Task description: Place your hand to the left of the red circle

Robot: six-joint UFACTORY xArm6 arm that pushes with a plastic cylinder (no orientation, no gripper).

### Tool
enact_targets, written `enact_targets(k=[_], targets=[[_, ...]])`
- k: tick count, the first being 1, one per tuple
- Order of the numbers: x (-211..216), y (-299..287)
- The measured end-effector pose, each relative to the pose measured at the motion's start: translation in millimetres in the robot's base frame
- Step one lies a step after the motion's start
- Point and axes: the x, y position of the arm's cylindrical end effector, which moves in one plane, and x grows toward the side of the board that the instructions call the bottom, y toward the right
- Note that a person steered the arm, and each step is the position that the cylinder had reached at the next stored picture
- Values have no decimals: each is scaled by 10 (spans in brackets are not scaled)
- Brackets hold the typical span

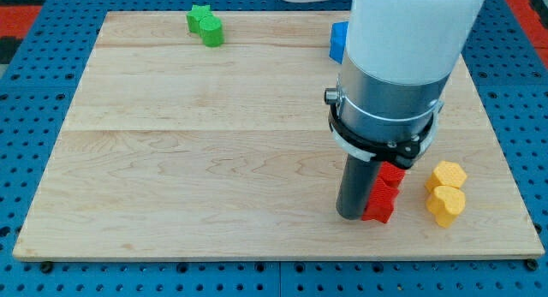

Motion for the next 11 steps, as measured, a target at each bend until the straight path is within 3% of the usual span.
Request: enact_targets(k=[2, 3, 4, 7, 11], targets=[[104, 367], [185, 214], [190, -363], [-503, -543], [-541, 111]])
